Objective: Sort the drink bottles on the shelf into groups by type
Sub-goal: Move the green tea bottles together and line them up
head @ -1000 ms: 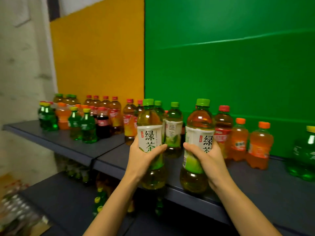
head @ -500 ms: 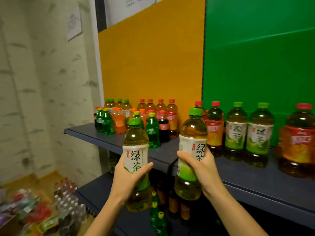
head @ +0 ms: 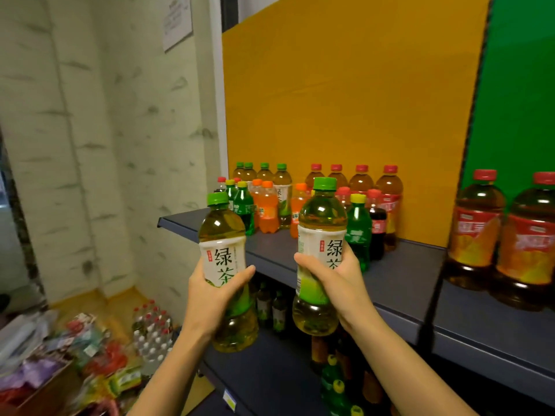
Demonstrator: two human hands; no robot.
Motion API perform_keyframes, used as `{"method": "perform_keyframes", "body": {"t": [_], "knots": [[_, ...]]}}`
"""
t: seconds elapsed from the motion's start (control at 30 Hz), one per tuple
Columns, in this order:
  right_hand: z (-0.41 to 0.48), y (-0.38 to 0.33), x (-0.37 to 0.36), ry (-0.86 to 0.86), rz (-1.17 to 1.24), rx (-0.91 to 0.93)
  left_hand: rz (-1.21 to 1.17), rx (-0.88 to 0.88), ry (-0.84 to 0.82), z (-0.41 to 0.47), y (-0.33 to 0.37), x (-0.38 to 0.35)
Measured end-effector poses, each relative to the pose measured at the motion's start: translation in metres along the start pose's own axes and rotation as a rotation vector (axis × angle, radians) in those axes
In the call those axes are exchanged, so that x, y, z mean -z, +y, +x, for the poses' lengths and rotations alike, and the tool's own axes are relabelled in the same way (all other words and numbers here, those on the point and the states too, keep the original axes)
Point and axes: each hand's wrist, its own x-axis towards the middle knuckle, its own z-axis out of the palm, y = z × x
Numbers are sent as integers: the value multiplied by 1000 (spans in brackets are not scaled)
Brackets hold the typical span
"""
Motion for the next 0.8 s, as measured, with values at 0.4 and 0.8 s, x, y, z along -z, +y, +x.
{"method": "perform_keyframes", "body": {"t": [0.4,0.8], "knots": [[142,57,-95,67,-39,90,28,-104,10,168,-57,48],[226,113,-137,268,-209,101,40,-105,-115,311,-146,86]]}}
